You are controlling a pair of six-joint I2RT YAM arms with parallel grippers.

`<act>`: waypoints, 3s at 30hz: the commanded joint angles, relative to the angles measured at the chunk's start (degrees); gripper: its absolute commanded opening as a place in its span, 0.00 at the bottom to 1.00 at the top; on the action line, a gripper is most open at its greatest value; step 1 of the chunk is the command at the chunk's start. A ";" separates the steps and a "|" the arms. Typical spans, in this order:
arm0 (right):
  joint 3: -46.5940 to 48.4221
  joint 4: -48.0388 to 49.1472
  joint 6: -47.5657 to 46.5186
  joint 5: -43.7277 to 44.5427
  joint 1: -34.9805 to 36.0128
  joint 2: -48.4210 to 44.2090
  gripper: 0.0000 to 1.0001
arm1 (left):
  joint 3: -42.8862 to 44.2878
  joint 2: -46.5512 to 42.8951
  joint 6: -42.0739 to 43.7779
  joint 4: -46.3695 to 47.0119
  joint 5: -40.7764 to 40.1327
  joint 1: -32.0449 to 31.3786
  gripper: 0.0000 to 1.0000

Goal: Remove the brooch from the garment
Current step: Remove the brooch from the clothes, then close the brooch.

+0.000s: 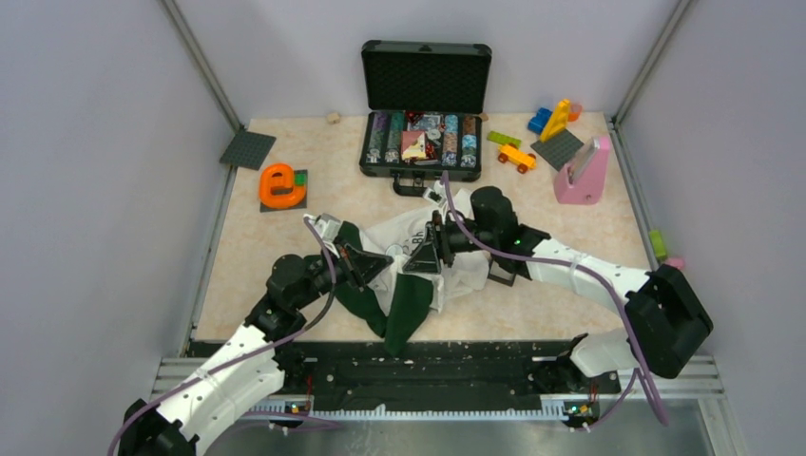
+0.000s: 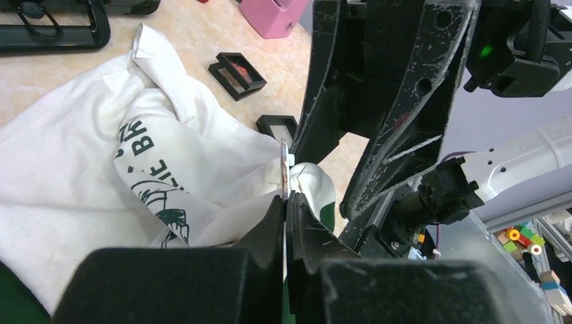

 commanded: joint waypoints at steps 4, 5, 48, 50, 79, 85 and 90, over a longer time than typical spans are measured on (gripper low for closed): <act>0.87 2.69 -1.03 -0.39 -0.44 0.27 0.16 | 2.20 -0.73 0.40 1.98 -2.65 -0.22 0.00; 0.86 3.21 -0.67 -0.76 -0.45 0.58 0.08 | 2.11 -0.68 1.08 1.62 -2.82 -0.21 0.00; 6.75 -13.10 0.87 28.19 2.01 5.60 0.52 | 17.65 7.91 -0.78 -19.88 -18.35 6.54 0.00; 3.35 -8.40 0.97 27.20 2.01 2.17 0.82 | 15.73 7.98 -3.82 -16.13 -11.25 8.42 0.00; -5.83 16.80 8.35 11.24 -0.36 -14.77 0.99 | 8.60 6.33 -27.27 14.67 23.73 14.37 0.00; 5.01 -1.25 -0.49 14.09 2.05 -9.41 0.88 | 7.99 6.44 -28.42 18.58 25.15 14.37 0.00; 0.74 8.60 0.32 13.34 2.97 -11.06 0.74 | 7.97 7.78 -29.19 19.91 27.06 14.36 0.00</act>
